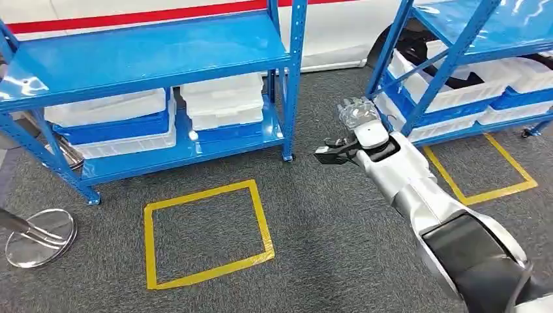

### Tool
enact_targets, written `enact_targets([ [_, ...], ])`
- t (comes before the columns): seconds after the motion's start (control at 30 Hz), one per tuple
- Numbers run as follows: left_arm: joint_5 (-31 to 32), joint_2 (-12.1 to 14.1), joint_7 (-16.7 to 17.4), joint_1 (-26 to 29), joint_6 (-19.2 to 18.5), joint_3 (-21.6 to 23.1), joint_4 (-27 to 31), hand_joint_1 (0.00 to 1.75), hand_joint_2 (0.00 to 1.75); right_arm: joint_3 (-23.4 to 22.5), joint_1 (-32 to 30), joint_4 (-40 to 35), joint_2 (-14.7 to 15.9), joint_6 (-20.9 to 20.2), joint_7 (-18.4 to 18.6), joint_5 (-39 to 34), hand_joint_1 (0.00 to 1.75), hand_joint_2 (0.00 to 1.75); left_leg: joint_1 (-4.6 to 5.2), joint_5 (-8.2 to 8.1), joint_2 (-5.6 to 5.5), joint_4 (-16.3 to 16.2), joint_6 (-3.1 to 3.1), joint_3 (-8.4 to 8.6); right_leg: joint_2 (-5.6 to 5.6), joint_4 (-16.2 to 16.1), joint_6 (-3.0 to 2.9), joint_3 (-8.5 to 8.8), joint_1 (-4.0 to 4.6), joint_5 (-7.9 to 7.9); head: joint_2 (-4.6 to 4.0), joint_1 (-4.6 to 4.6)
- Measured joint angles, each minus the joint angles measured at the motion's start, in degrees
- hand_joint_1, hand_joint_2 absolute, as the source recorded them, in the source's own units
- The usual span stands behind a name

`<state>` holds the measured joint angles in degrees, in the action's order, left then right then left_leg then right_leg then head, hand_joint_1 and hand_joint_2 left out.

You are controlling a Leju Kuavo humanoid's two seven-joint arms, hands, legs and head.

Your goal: Take the parts from the cabinet and place them on the table.

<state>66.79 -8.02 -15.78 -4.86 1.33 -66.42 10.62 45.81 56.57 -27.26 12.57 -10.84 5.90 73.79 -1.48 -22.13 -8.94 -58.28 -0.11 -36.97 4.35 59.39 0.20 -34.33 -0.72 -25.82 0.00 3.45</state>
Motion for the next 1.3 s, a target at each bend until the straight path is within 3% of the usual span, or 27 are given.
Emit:
enact_targets([
  [0.03, 0.0, 0.1, 0.1, 0.1, 0.1, 0.0, 0.0, 0.00, 1.75, 0.0, 0.0, -0.1, -0.1, 0.1, 0.0, 0.0, 0.00, 0.00, 0.59, 0.08, -0.72, 0.2, -0.48, 0.10, -0.68, -0.8, -0.48, 0.43, -0.78, 0.36, 0.00, 0.04],
  [0.07, -0.1, 0.0, 0.2, 0.4, 0.1, 0.0, 0.0, 0.00, 1.75, 0.0, 0.1, -0.3, -0.3, 0.5, 0.0, -0.3, 0.00, 0.00, 0.74, -0.66, 1.76, -0.4, -0.59, -0.11, -1.46, -1.5, -0.56, 1.19, -0.85, 0.64, 0.00, -0.02],
  [0.1, -0.1, -0.1, 0.2, 0.3, 0.1, 0.0, 0.0, 0.00, 1.75, -0.1, 0.1, -0.4, -0.3, 0.7, 0.1, -0.5, 0.00, 0.00, 0.85, -2.62, 4.87, -3.1, -0.71, -1.16, -1.92, -1.8, -0.95, 1.42, -0.86, 0.78, 0.00, -0.55],
  [0.13, -0.1, 0.0, 0.2, 0.1, 0.1, -0.1, 0.0, 0.00, 1.75, -0.3, 0.1, -0.4, -0.2, 0.9, 0.1, -0.6, 0.00, 0.00, 0.76, -4.77, 6.97, -7.2, -1.03, -3.03, -2.54, -1.8, -0.97, 1.43, -0.67, 0.77, 0.00, -0.61],
  [0.17, -0.1, 0.1, 0.2, -0.1, 0.1, -0.1, 0.0, 0.00, 1.75, -0.4, 0.0, -0.4, -0.2, 0.9, 0.1, -0.6, 0.00, 0.00, 0.57, -6.76, 8.10, -11.9, -1.20, -5.30, -3.19, -1.7, -1.04, 1.42, -0.53, 0.67, 0.00, -0.61],
  [0.2, -0.1, 0.1, 0.2, -0.1, 0.1, -0.1, 0.0, 0.00, 1.75, -0.5, -0.1, -0.4, -0.2, 0.9, 0.1, -0.7, 0.00, 0.00, 0.44, -8.10, 8.56, -15.8, -1.38, -7.21, -3.78, -1.6, -1.09, 1.36, -0.51, 0.61, 0.00, -0.59],
  [0.23, -0.1, 0.1, 0.2, -0.1, 0.1, -0.1, 0.0, 0.00, 1.75, -0.5, -0.2, -0.4, -0.1, 0.9, 0.1, -0.7, 0.00, 0.00, 0.33, -8.08, 8.65, -17.3, -1.50, -7.91, -4.15, -1.6, -1.03, 1.33, -0.53, 0.56, 0.00, -0.61],
  [0.27, -0.1, 0.1, 0.2, 0.0, 0.1, -0.1, 0.0, 0.00, 1.75, -0.6, -0.3, -0.4, -0.1, 0.9, 0.1, -0.7, 0.00, 0.00, 0.19, -6.99, 8.66, -16.2, -1.64, -7.22, -4.48, -1.5, -0.95, 1.28, -0.57, 0.48, 0.00, -0.59],
  [0.3, -0.1, 0.1, 0.2, 0.2, 0.1, -0.1, 0.0, 0.00, 1.75, -0.6, -0.3, -0.4, -0.1, 1.0, 0.2, -0.7, 0.00, 0.00, 0.09, -4.98, 8.68, -12.7, -1.73, -5.34, -4.66, -1.2, -0.81, 1.21, -0.60, 0.31, 0.00, -0.61],
  [0.33, -0.1, 0.2, 0.2, 0.2, 0.1, -0.1, 0.0, 0.00, 1.75, -0.7, -0.3, -0.4, -0.2, 1.0, 0.5, -0.6, 0.00, 1.75, 0.04, -2.59, 8.71, -8.1, -1.68, -2.77, -4.86, -0.9, -0.58, 1.25, -0.66, 0.08, 0.00, -0.61],
  [0.37, -0.1, 0.2, 0.2, 0.1, 0.1, -0.1, 0.0, 0.00, 1.75, -0.7, -0.3, -0.5, -0.2, 1.1, 1.0, -0.5, 0.00, 1.75, 0.04, -0.59, 8.90, -3.0, -1.51, 0.06, -5.06, -0.6, -0.29, 1.26, -0.65, -0.25, 0.00, -0.61],
  [0.4, -0.1, 0.2, 0.2, -0.1, 0.2, -0.2, 0.0, 0.00, 1.75, -0.8, -0.3, -0.5, -0.2, 1.3, 1.4, -0.4, 0.00, 1.75, 0.45, -1.61, 8.93, -1.0, -1.20, 1.47, -5.18, -0.2, 0.16, 1.03, -0.20, -0.55, 0.00, -0.63],
  [0.43, -0.2, 0.2, 0.1, -0.1, 0.3, -0.2, 0.0, 0.00, 1.75, -1.0, -0.3, -0.5, -0.2, 1.5, 1.8, -0.4, 0.00, 1.75, 0.39, -1.57, 8.77, -0.6, -0.55, 1.27, -5.19, -0.1, 0.39, 0.89, -0.12, -0.58, 0.00, -0.50],
  [0.47, -0.2, 0.2, 0.1, -0.1, 0.4, -0.2, 0.0, 0.00, 1.75, -1.1, -0.3, -0.5, -0.2, 1.6, 2.3, -0.4, 0.00, 1.75, 0.00, -1.33, 8.72, -0.2, -0.68, 1.34, -5.30, 0.2, 0.02, 0.79, 0.18, -0.80, 0.00, -0.48],
  [0.5, -0.2, 0.2, 0.2, -0.1, 0.5, -0.2, 0.0, 0.00, 1.75, -1.3, -0.7, -0.6, -0.3, 1.9, 2.4, -0.7, 0.00, 1.75, 0.18, -1.38, 8.72, -0.3, -0.72, 1.39, -5.29, 0.0, -1.15, 0.85, 0.10, -0.58, 0.00, -0.50],
  [0.53, -0.7, 0.2, 0.5, 0.1, 0.5, 0.2, 0.0, 0.00, 1.75, -1.7, -1.3, -0.6, -0.4, 2.0, 2.4, -1.2, 0.00, 1.75, 0.30, -1.40, 8.66, -0.3, -0.68, 1.40, -5.34, -0.1, -1.21, 1.01, 0.07, -0.61, 0.00, -0.48],
  [0.57, -1.6, 0.2, 0.7, 0.3, 0.7, 0.9, 0.0, 0.00, 0.00, -2.5, -2.5, -0.5, -0.6, 2.1, 2.4, -2.3, 0.00, 0.00, 0.34, -1.52, 8.57, -0.3, -0.50, 1.52, -5.40, -0.3, -1.18, 1.27, 0.06, -0.60, 0.00, -0.50],
  [0.73, -6.5, 0.6, 1.9, 1.2, 0.9, 4.6, 0.3, 0.00, 0.00, -4.8, -7.7, -0.5, -1.3, 2.7, 1.8, -7.8, 0.00, 0.00, 0.58, -1.72, 8.55, -0.3, 0.11, 1.52, -5.46, -0.9, -0.73, 1.51, -0.07, -0.41, 0.00, -0.50],
  [0.83, -9.8, 0.9, 2.7, 1.7, 0.8, 7.5, 0.6, 0.00, 0.00, -6.5, -10.9, -0.5, -1.7, 3.1, 1.7, -11.4, 0.00, 0.00, 0.72, -1.76, 8.55, -0.3, 0.31, 1.50, -5.46, -1.0, 0.34, 1.56, -0.24, -0.42, 0.00, -0.50],
  [0.9, -11.9, 1.2, 3.1, 2.1, 0.8, 9.4, 0.9, 0.00, 0.00, -7.6, -13.1, -0.5, -2.1, 3.3, 1.6, -13.7, 0.00, 0.00, 0.79, -1.76, 8.55, -0.3, 0.31, 1.50, -5.46, -1.1, 0.71, 1.55, -0.36, -0.42, 0.00, -0.50],
  [1.3, -24.5, 2.4, 6.0, 4.6, 0.3, 21.7, 3.0, 0.00, 0.00, -15.9, -25.4, -0.3, -4.0, 5.1, -0.3, -27.5, 0.00, 0.00, 0.78, -1.80, 8.58, -0.3, 0.34, 1.54, -5.40, -0.9, 1.04, 1.44, -0.21, -0.57, 0.00, -0.50],
])
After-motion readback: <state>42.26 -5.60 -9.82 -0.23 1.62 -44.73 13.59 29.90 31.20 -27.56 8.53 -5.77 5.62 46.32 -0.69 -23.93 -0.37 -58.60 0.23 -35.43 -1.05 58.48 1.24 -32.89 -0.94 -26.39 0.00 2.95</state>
